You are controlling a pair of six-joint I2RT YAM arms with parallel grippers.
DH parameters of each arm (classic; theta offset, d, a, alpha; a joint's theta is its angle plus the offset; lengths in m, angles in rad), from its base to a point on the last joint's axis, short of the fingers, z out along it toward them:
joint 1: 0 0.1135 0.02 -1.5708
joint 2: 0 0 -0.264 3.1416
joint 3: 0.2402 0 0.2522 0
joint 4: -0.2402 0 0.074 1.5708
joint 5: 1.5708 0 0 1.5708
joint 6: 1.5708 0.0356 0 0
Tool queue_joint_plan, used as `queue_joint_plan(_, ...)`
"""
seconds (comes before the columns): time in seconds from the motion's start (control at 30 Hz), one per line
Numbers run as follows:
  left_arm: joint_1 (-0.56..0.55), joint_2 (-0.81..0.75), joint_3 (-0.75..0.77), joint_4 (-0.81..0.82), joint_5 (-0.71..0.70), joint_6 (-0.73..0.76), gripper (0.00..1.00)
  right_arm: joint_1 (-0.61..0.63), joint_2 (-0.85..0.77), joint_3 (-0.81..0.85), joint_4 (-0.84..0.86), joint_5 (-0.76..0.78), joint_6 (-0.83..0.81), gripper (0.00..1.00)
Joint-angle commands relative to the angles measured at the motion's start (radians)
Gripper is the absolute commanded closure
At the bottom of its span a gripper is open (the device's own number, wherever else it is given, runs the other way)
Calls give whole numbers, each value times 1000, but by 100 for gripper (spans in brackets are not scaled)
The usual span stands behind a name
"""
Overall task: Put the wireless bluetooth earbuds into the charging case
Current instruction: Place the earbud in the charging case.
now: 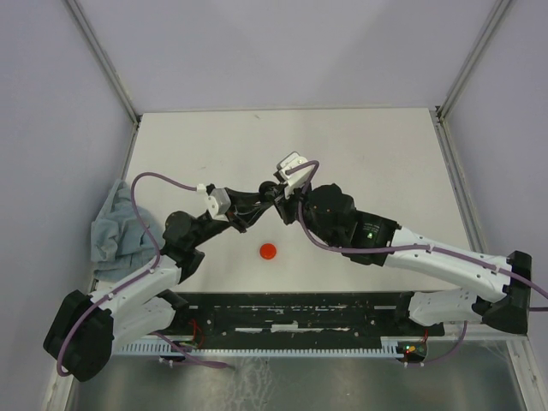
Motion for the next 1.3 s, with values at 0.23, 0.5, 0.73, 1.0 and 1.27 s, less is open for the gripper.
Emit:
queue_joint_plan(0.23, -3, -17, 28, 67, -43, -39, 97, 7, 19, -10, 54, 28, -8, 84)
queue_joint_plan(0.5, -3, -15, 37, 56, -100, -80, 97, 8, 10, -39, 52, 35, -22, 84)
queue_joint_plan(0.73, -3, -4, 55, 21, -119, -100, 97, 9, 25, -40, 43, -1, -30, 83)
queue_joint_plan(1.0, -3, 6, 65, 15, -132, -112, 97, 11, 54, -25, 32, -7, -18, 83)
queue_joint_plan(1.27, -3, 16, 56, 28, -114, -96, 97, 11, 85, 15, -2, 4, 14, 81)
